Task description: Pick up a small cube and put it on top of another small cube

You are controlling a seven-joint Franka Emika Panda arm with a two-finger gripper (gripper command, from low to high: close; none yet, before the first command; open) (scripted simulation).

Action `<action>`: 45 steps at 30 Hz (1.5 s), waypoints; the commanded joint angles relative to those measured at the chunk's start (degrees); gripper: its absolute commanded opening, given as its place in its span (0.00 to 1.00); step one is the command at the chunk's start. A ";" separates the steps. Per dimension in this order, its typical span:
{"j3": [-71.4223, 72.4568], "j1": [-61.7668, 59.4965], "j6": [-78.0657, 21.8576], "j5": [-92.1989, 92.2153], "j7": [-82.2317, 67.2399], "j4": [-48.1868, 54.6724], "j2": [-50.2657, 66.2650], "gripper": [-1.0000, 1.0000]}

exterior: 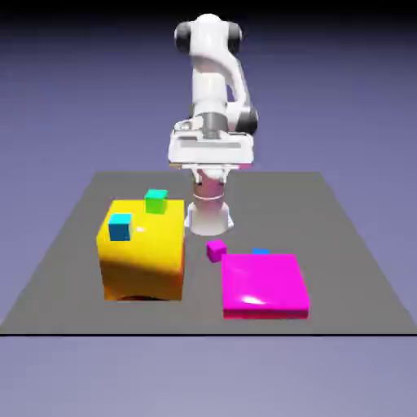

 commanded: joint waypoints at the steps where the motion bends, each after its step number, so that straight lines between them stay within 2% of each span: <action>1: 2.08 -0.26 -0.69 2.05 0.02 -0.23 -0.68 0.50; 45: 93.44 -11.50 -30.87 91.91 0.79 -10.40 -30.73 0.50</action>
